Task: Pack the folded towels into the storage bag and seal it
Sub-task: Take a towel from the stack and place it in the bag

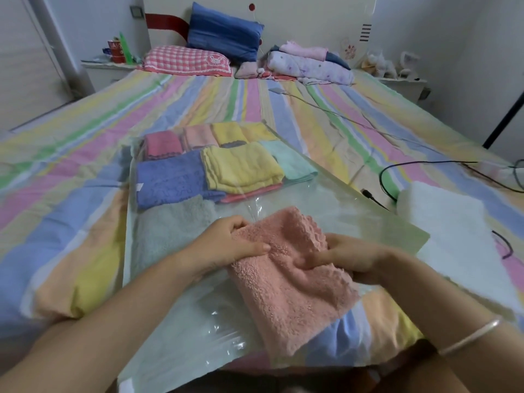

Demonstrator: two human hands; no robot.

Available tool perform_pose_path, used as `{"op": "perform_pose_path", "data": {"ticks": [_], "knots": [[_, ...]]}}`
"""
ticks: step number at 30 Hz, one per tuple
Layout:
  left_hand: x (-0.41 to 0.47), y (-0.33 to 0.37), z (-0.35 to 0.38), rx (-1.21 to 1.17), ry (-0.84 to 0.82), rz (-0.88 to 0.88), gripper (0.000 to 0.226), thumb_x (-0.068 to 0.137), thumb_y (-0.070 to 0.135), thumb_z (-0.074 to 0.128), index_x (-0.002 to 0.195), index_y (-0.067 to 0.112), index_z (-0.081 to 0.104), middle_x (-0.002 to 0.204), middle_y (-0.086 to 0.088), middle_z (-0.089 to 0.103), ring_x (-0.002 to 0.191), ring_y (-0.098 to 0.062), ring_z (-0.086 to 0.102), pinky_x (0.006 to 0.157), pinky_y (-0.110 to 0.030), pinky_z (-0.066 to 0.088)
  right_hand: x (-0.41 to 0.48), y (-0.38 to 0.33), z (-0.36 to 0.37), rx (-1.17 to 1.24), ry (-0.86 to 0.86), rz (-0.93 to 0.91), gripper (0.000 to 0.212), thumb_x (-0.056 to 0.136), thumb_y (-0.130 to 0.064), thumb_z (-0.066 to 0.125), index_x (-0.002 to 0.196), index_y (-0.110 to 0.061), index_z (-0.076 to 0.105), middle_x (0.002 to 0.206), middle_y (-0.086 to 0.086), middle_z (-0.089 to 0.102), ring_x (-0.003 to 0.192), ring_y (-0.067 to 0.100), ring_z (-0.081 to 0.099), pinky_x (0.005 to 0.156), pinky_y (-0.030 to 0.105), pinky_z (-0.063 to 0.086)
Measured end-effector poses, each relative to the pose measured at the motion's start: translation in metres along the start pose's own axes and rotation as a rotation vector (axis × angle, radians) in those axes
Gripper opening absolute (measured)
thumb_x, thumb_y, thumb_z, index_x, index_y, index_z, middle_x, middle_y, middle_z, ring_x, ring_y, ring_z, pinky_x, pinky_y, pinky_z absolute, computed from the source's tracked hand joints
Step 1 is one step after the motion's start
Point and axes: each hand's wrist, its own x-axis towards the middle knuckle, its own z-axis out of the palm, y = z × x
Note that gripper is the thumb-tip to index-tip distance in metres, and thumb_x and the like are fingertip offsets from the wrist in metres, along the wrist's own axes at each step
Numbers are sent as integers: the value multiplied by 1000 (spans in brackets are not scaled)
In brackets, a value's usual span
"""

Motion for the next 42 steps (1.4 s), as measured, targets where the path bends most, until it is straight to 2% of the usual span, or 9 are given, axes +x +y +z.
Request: {"op": "perform_pose_path", "data": {"ticks": [4,7,10,14,18,27,32,36,42], "knots": [[-5,-8,12,407,444,156,52,76,30,77,118,23,48,122,7,50,94,-11,61,87,-34,51,-6,24,10,236,265,41,29,85,-1,64,114,-4,63,99,15,72,84,27,71,78,35,58],[-24,-8,24,516,566,324,37,82,21,68,113,23,47,116,4,49,98,-13,58,80,-41,53,-14,39,13,421,371,29,22,87,1,58,108,0,65,81,14,70,66,22,68,62,30,57],[-45,-10,40,713,468,462,22,85,22,63,104,26,54,107,10,54,99,-12,57,75,-31,50,-27,47,18,557,575,9,28,95,-5,48,121,-5,58,70,9,58,57,17,63,51,21,50],[-56,-17,66,986,160,383,49,84,56,56,122,26,49,118,8,58,112,-15,54,85,-30,43,-48,61,14,749,750,-69,42,101,-8,34,140,6,36,76,8,49,97,35,61,63,26,39],[-52,-14,77,1335,-33,347,57,78,64,57,114,19,54,112,-2,61,106,-27,58,79,-35,43,-67,64,14,748,805,-59,43,101,-9,33,142,6,34,76,9,48,67,22,49,63,26,38],[-42,-11,48,1154,-192,303,61,72,71,64,121,34,60,118,9,65,110,-16,58,85,-31,45,-89,77,7,775,823,-81,44,101,-10,33,142,5,35,81,13,52,66,19,48,63,27,40],[-48,-15,50,1136,-173,400,44,79,59,62,117,36,65,116,13,68,107,-11,61,88,-32,49,-94,79,9,768,840,-75,44,102,-13,33,143,4,34,128,28,53,68,18,49,62,28,39],[-51,-8,48,1200,-97,475,42,82,65,57,111,37,68,109,12,70,102,-10,62,77,-27,45,-101,77,11,835,827,-66,45,103,-14,33,144,3,32,148,26,36,98,28,53,61,27,38],[-56,-10,48,1335,-191,470,47,80,57,63,121,34,60,111,10,65,104,-14,58,79,-32,47,-111,72,13,903,863,-69,46,103,-19,33,145,1,32,150,23,33,66,16,45,61,28,38]]}}
